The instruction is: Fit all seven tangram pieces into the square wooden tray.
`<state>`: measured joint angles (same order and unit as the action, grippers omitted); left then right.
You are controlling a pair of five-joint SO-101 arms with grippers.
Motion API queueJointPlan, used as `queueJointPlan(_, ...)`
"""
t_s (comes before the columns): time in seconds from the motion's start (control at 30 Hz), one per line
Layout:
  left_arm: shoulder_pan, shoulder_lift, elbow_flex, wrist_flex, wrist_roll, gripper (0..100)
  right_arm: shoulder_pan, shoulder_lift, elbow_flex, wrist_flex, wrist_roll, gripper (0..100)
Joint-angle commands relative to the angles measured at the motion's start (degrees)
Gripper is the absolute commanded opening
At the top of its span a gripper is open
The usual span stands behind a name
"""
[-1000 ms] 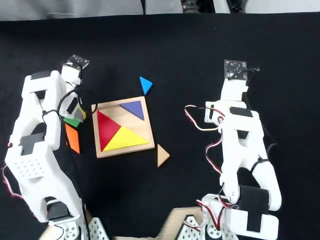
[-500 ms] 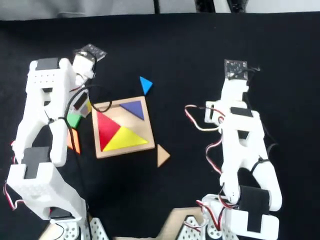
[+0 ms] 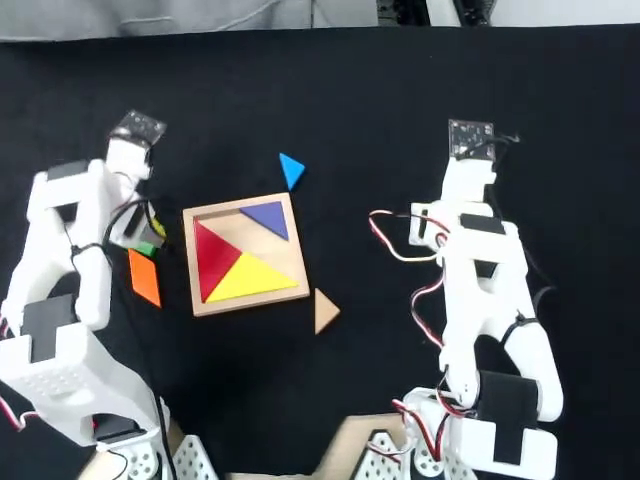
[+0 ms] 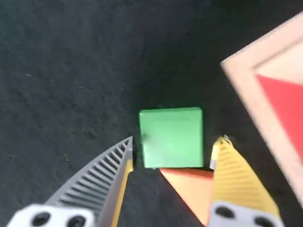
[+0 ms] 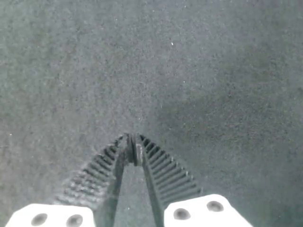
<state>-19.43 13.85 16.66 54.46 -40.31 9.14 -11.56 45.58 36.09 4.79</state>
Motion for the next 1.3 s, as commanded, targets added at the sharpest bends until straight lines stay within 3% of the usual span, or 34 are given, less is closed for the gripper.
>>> queueJointPlan(0.0,0.84,-3.52,5.67,-5.10,-3.78,27,-0.97,0.40,-1.27,-1.05,0.00,1.2)
queueJointPlan(0.37,1.89,5.71,-2.77,-4.13,-1.23,27,-0.97,0.40,-1.27,-0.97,0.00,1.2)
queueJointPlan(0.57,1.98,11.34,-13.85,8.88,-1.32,16,-0.97,0.40,-1.27,-0.88,0.00,1.2)
queueJointPlan(0.8,1.98,11.34,-14.37,9.76,-1.23,14,-0.97,0.40,-1.27,-0.88,0.00,1.2)
queueJointPlan(1.27,5.76,-6.86,-9.89,12.92,0.35,14,-0.97,0.40,-1.27,-0.97,0.00,1.2)
